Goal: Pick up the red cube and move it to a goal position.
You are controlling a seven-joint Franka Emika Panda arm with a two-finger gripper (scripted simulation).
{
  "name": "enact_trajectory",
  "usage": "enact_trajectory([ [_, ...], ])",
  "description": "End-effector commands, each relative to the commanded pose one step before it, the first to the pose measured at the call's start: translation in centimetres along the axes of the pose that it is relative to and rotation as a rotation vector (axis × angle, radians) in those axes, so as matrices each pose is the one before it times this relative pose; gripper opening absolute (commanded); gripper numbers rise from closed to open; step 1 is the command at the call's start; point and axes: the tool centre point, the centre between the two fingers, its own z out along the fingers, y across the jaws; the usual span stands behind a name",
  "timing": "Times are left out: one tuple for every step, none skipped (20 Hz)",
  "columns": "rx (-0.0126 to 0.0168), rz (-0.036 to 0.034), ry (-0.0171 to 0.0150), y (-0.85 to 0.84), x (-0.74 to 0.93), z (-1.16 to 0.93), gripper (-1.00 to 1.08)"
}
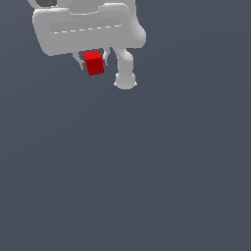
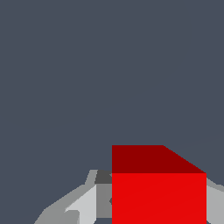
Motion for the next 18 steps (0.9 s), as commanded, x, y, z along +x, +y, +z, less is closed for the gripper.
enact_trajectory([
  [0.00024,-0.00009,-0.00105,0.339,-0.302,-1.971,-1.0],
  [0.0,0.0,0.0,0.127,-0.081,-0.651,-1.0],
  [0.0,0.0,0.0,0.118,-0.07,-0.597,-1.0],
  [0.0,0.0,0.0,0.11,-0.06,-0.545,-1.0],
  [0.0,0.0,0.0,0.102,-0.052,-0.497,-1.0],
  [-0.00048,0.00043,-0.00025,0.092,-0.047,-0.453,-1.0],
  [0.0,0.0,0.0,0.085,-0.04,-0.404,-1.0],
  [0.0,0.0,0.0,0.076,-0.034,-0.359,-1.0],
  [0.0,0.0,0.0,0.068,-0.028,-0.315,-1.0],
  [0.0,0.0,0.0,0.06,-0.022,-0.273,-1.0],
  [0.0,0.0,0.0,0.052,-0.016,-0.231,-1.0],
  [0.0,0.0,0.0,0.045,-0.01,-0.191,-1.0],
  [0.0,0.0,0.0,0.037,-0.005,-0.152,-1.0],
  [0.0,0.0,0.0,0.03,0.001,-0.114,-1.0],
  [0.0,0.0,0.0,0.024,0.006,-0.078,-1.0],
  [0.0,0.0,0.0,0.017,0.008,-0.046,-1.0],
  [0.0,0.0,0.0,0.01,0.008,-0.021,-1.0],
  [0.0,0.0,0.0,0.003,0.003,-0.005,-1.0],
])
